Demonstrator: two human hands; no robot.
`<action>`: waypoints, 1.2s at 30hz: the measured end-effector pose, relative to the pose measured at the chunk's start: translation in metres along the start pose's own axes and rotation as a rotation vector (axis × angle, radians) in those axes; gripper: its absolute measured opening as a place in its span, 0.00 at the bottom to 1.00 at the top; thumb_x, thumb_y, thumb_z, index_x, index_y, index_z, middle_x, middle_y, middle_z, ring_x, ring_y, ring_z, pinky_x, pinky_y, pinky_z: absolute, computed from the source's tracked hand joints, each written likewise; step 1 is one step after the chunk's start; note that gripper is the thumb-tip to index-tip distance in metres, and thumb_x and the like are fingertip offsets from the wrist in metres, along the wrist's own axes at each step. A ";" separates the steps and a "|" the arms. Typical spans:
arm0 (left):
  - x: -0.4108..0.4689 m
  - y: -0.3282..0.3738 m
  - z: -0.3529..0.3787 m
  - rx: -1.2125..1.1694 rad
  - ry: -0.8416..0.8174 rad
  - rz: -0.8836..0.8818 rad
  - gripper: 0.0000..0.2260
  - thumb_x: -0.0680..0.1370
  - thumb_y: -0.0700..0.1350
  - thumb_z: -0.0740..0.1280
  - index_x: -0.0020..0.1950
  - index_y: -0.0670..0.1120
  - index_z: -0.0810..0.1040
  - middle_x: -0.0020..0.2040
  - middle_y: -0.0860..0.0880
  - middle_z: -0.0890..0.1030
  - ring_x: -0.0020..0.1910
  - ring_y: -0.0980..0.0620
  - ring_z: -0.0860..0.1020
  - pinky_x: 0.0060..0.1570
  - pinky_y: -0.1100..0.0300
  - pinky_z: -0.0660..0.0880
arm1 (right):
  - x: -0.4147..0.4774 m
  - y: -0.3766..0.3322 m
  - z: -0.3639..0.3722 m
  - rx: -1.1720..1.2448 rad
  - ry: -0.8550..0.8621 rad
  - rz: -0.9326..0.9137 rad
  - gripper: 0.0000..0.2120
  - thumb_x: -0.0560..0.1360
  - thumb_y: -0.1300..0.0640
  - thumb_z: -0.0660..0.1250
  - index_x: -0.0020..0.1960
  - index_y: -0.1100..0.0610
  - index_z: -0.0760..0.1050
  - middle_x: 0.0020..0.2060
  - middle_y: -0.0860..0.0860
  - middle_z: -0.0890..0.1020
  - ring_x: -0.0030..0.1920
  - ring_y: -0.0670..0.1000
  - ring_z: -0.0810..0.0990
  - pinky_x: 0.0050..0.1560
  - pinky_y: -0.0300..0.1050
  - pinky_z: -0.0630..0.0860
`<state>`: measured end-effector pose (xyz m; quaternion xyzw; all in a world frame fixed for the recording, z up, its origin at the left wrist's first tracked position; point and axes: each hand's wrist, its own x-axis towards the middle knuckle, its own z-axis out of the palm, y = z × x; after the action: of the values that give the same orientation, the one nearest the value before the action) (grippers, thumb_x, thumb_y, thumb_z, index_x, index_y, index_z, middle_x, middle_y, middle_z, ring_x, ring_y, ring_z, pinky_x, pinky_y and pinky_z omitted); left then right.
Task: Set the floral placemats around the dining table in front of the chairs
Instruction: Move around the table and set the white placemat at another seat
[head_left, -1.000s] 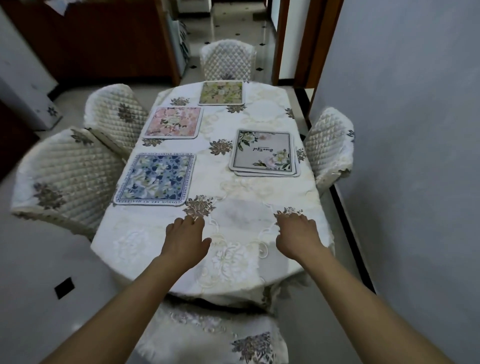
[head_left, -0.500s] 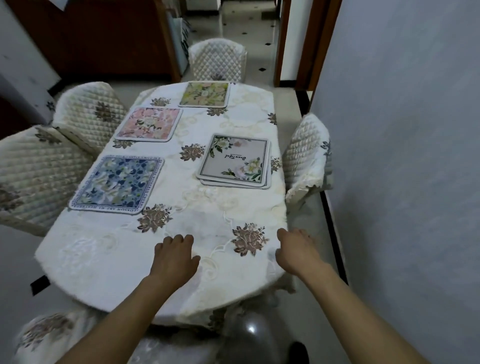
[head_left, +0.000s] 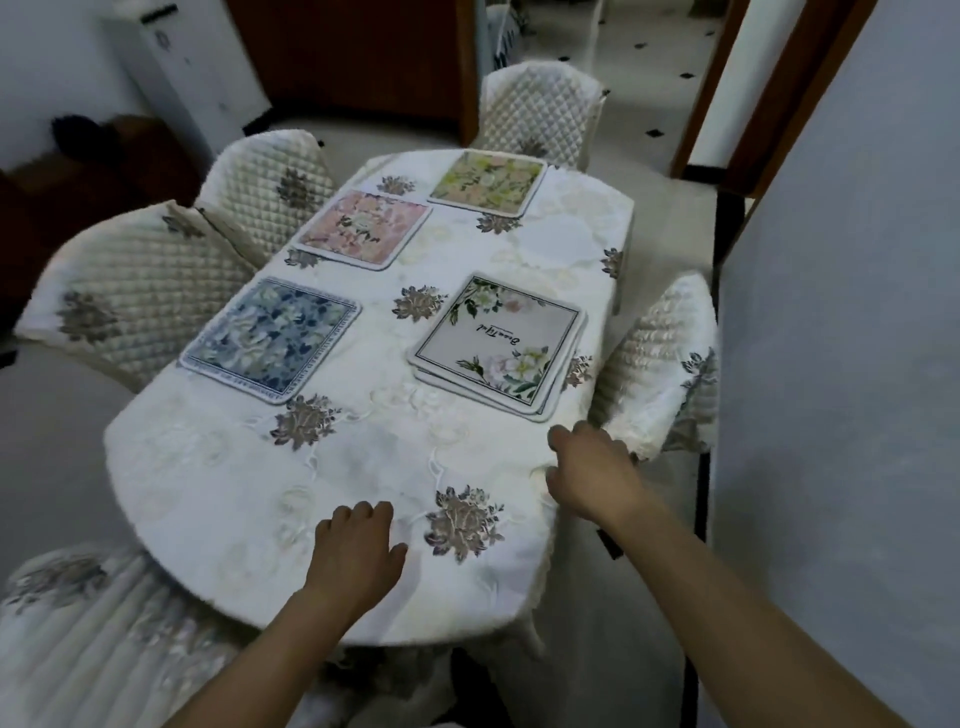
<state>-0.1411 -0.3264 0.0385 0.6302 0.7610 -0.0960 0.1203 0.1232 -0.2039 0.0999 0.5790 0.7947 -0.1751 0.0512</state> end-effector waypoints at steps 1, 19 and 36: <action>0.004 -0.001 0.003 0.004 -0.009 -0.011 0.18 0.77 0.59 0.60 0.62 0.50 0.71 0.56 0.49 0.77 0.57 0.45 0.74 0.53 0.51 0.69 | 0.013 -0.005 -0.007 -0.013 0.008 -0.026 0.14 0.74 0.56 0.61 0.58 0.57 0.70 0.52 0.58 0.75 0.54 0.62 0.75 0.51 0.54 0.71; 0.184 0.098 -0.001 -0.112 0.012 -0.239 0.17 0.77 0.54 0.62 0.62 0.45 0.72 0.57 0.44 0.77 0.58 0.40 0.73 0.58 0.48 0.67 | 0.304 0.051 -0.052 -0.281 -0.191 -0.456 0.20 0.77 0.52 0.63 0.67 0.56 0.68 0.58 0.59 0.73 0.58 0.61 0.74 0.53 0.51 0.73; 0.252 0.261 0.029 -1.139 -0.142 -1.122 0.11 0.74 0.53 0.67 0.43 0.48 0.68 0.44 0.46 0.80 0.45 0.49 0.78 0.35 0.58 0.64 | 0.526 0.010 -0.004 -0.415 -0.299 -0.963 0.25 0.74 0.50 0.65 0.68 0.56 0.68 0.60 0.60 0.75 0.60 0.63 0.75 0.56 0.55 0.74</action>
<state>0.0728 -0.0504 -0.0639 -0.0124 0.8870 0.2209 0.4054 -0.0372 0.2751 -0.0480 0.0960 0.9719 -0.0989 0.1909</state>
